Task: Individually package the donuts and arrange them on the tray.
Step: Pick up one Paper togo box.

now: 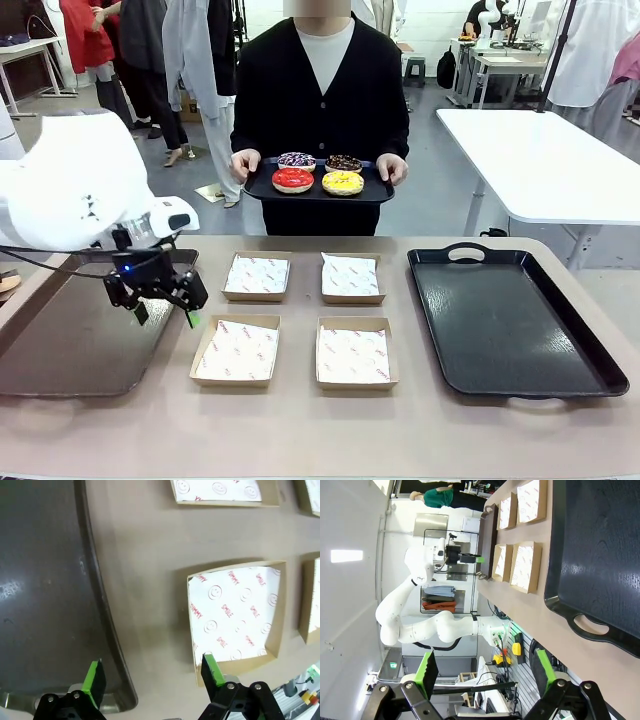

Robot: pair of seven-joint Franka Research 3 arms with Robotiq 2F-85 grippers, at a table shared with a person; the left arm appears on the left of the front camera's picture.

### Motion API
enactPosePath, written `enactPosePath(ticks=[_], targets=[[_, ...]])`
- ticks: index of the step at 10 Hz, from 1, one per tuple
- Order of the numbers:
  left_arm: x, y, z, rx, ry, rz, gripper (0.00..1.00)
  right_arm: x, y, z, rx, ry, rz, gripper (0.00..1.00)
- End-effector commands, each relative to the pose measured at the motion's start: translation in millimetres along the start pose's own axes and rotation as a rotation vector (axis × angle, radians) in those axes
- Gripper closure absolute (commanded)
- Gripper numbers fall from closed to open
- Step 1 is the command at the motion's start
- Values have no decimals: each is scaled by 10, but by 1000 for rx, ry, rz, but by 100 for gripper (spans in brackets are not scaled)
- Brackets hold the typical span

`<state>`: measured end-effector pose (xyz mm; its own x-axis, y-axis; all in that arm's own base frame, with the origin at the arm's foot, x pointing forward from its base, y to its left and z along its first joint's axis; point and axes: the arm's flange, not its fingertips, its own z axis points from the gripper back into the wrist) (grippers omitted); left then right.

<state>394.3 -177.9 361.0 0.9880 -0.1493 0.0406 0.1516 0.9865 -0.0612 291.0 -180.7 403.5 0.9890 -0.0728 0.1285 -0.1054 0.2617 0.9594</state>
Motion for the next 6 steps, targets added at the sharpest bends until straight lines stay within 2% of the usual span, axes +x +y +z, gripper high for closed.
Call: enactPosePath(ticks=[1, 6], targets=[[64, -183, -165, 56, -3, 25, 0, 12, 10, 1, 2, -9, -6, 0], [119, -449, -334, 71, 1, 32, 0, 12, 10, 1, 2, -9, -6, 0]])
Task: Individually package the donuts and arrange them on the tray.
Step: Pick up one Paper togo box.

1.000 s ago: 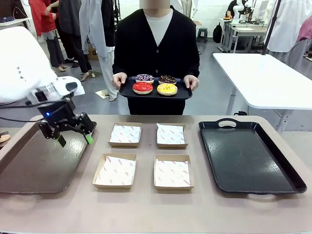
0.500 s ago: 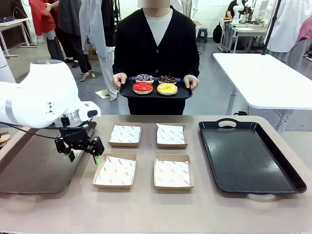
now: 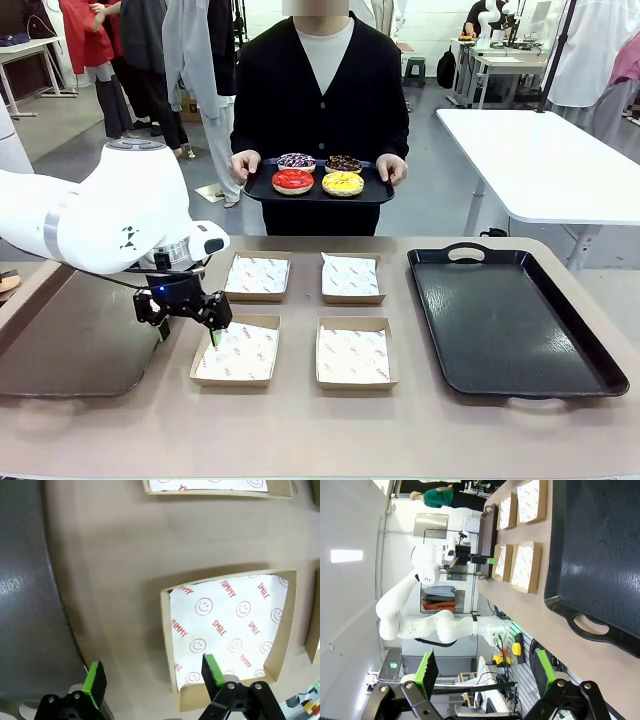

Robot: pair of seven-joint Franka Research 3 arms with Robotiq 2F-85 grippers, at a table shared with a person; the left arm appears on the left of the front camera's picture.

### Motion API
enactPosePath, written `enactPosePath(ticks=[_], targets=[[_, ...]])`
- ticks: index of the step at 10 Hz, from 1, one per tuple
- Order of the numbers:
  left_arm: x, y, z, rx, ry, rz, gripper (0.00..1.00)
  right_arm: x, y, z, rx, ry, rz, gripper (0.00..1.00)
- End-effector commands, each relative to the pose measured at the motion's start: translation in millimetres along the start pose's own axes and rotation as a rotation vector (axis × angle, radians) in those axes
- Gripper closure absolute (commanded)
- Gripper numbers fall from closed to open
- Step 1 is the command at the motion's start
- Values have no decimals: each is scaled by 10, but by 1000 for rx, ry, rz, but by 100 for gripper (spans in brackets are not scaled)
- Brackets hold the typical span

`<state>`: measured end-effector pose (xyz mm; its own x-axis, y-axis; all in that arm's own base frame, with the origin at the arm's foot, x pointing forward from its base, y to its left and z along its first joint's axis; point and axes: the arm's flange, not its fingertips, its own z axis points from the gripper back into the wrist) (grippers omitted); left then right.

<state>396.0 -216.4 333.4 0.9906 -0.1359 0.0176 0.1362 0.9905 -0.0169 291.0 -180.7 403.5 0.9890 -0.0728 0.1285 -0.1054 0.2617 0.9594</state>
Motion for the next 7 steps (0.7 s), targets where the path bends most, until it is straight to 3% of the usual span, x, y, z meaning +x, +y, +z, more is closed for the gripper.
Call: enactPosePath(ticks=[1, 7], targets=[[63, -125, -63, 19, -17, 24, 0, 12, 10, 1, 2, -9, -6, 0], [-3, -232, -59, -67, -13, 40, 0, 12, 10, 1, 2, -9, -6, 0]])
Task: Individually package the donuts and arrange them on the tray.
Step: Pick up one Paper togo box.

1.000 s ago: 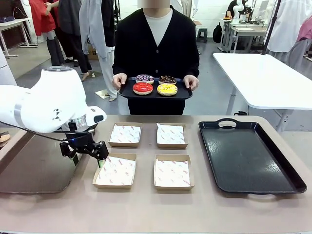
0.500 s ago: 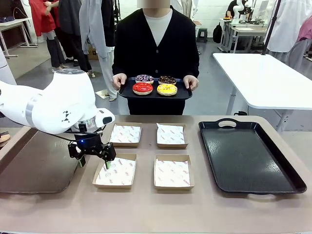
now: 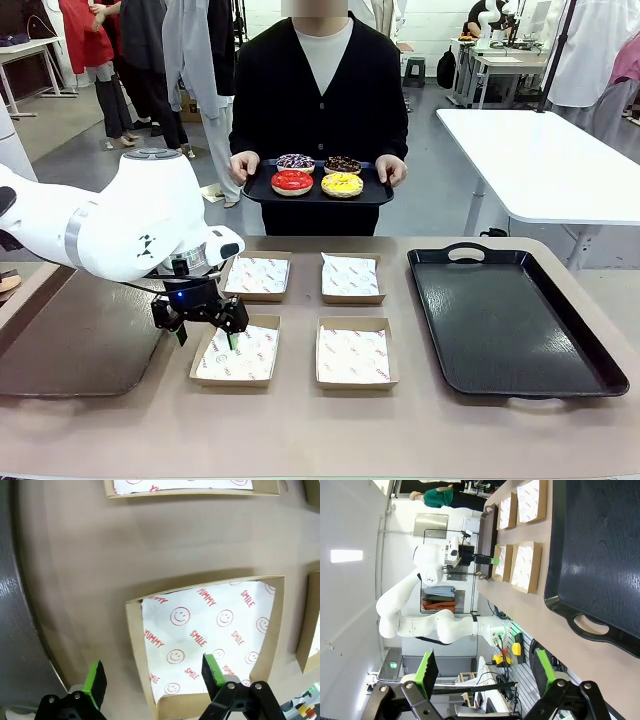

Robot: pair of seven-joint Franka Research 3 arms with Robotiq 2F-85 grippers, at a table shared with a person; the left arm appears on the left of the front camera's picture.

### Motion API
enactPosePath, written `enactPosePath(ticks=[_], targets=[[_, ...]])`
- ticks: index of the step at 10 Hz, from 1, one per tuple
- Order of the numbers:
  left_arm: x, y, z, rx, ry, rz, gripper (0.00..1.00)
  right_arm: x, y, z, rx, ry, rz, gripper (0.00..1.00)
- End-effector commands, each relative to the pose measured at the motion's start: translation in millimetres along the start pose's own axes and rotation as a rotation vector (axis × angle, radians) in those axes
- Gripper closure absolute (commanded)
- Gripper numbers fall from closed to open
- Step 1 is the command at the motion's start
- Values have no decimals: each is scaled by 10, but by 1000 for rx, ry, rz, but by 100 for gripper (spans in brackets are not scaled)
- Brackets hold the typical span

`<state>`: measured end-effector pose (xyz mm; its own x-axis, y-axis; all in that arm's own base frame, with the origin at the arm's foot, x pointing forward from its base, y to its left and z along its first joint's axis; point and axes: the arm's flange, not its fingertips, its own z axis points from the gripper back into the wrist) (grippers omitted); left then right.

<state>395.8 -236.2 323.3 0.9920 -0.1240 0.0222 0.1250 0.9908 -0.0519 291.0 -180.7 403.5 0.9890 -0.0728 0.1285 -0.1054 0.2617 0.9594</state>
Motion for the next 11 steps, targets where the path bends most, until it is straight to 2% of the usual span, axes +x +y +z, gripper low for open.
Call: enactPosePath(ticks=[1, 11], targets=[[2, 27, -13, 13, -1, -10, 0, 12, 10, 1, 2, -9, -6, 0], [16, 12, 23, 6, 1, -12, 0, 12, 10, 1, 2, -9, -6, 0]])
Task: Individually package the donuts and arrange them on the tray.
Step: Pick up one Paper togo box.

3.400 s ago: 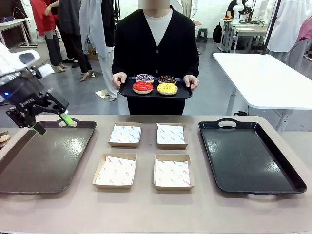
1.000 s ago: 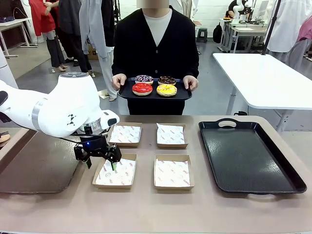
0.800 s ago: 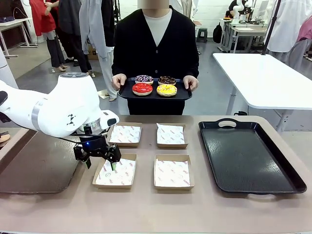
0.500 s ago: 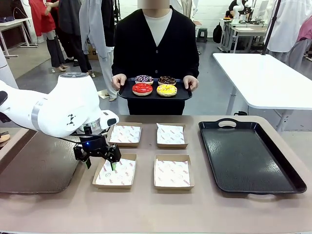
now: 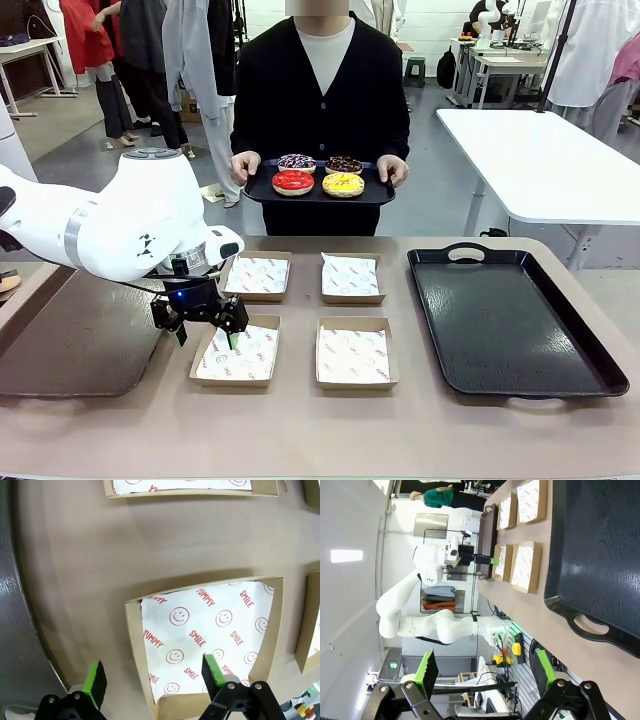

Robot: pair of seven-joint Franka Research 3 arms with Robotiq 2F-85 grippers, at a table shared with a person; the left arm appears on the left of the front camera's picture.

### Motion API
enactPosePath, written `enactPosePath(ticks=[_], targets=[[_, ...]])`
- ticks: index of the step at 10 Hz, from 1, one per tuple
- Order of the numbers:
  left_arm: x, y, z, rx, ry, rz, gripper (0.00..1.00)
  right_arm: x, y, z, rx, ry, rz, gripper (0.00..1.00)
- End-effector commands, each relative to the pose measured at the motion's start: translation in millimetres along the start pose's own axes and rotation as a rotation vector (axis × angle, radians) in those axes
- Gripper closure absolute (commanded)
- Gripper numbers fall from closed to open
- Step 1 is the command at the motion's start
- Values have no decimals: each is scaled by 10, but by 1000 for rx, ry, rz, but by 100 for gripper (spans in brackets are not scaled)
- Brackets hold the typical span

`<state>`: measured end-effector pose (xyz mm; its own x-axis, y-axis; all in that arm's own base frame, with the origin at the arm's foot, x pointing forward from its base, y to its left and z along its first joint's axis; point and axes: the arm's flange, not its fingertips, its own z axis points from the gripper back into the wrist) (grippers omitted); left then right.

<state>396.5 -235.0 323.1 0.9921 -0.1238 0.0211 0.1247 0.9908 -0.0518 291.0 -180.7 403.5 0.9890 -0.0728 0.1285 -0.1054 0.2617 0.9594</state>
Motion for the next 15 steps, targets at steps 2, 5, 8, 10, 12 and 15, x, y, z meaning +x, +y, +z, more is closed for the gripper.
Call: enactPosePath(ticks=[2, 5, 8, 10, 12, 15], targets=[[21, -17, 26, 25, -29, 7, 60, 12, 10, 1, 2, -9, -6, 0], [38, -84, -4, 48, -22, 38, 100, 12, 10, 1, 2, -9, -6, 0], [55, -109, -33, 57, -10, 50, 91, 12, 10, 1, 2, -9, -6, 0], [54, -107, -26, 62, -10, 55, 100, 12, 10, 1, 2, -9, -6, 0], [56, -107, -15, 61, -9, 73, 100, 12, 10, 1, 2, -9, -6, 0], [12, -124, 78, 44, -13, 130, 100, 12, 10, 1, 2, -9, -6, 0]])
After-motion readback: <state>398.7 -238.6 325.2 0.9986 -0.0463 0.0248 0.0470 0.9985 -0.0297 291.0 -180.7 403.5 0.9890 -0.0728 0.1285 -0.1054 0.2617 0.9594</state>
